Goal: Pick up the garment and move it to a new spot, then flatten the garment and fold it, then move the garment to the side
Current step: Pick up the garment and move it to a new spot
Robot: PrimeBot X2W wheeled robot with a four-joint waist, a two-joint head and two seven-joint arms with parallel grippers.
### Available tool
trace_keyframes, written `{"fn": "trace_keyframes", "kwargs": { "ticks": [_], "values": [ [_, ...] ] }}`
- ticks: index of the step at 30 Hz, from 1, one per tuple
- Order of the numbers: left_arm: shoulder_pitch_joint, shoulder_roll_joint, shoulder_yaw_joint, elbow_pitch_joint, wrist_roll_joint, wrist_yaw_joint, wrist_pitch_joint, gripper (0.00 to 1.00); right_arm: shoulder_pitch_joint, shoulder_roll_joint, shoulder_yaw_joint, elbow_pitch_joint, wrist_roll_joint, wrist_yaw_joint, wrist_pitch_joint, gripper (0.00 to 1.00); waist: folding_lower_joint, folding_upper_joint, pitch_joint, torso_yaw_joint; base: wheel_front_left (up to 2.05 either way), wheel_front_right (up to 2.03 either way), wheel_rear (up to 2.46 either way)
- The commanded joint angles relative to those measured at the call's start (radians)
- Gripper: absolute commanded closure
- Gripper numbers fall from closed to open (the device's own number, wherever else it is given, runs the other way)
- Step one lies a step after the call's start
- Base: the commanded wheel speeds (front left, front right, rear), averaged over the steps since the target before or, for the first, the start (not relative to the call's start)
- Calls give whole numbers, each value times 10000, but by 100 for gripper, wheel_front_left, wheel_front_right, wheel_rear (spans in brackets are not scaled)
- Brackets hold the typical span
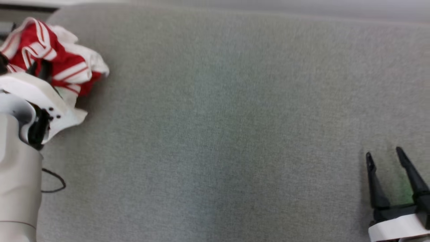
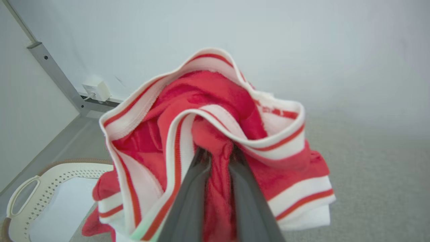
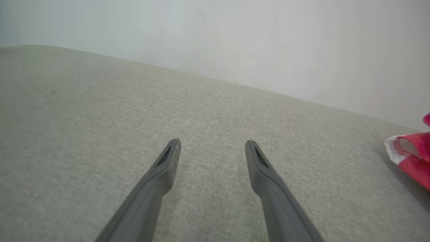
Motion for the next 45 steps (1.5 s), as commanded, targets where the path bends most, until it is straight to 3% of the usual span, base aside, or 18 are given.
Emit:
{"fn": "trace_keyframes", "kwargs": {
  "ticks": [1, 8, 15, 24, 30, 34, 40, 45],
  "values": [
    [-71, 82, -68, -188, -99, -42, -44, 100, 169, 94, 54, 147, 115, -31, -88, 0, -1, 0, -919, -147, 0, 0, 0],
    [-39, 9, -1094, -2168, -716, -69, 659, 100, 831, 525, 145, 774, 311, -31, -165, 0, -1, 0, -2704, -539, 0, 0, 0],
    [971, -7, -1984, -5416, -2617, -66, 2273, 100, 1635, 797, 71, 706, 458, -31, -171, 0, -1, 0, -3850, -1117, 0, 0, 0],
    [2749, -448, -2667, -9490, -4349, 89, 4346, 100, 1975, 934, 125, 528, 474, -31, -173, 0, -1, 0, -4095, -2171, 0, 0, 0],
    [3914, -838, -3570, -10719, -4262, 415, 4864, 100, 1871, 974, 253, 511, 491, -32, -175, 0, -1, 0, -4023, -2853, 0, 0, 0],
    [5028, -1194, -4345, -10124, -3902, 706, 4680, 100, 1839, 1011, 290, 533, 517, -32, -175, 0, -1, 0, -3938, -3319, 0, 0, 0],
    [5924, -1568, -5332, -7196, -2396, 994, 3033, 100, 1772, 1048, 433, 655, 574, -32, -174, 0, -1, 0, -3792, -3648, 0, 0, 0],
    [5843, -2264, -5696, -4702, -2145, 641, 1489, 100, 1740, 1068, 404, 713, 555, -30, -174, 0, -1, 0, -3698, -3563, 0, 0, 0]
  ]
}}
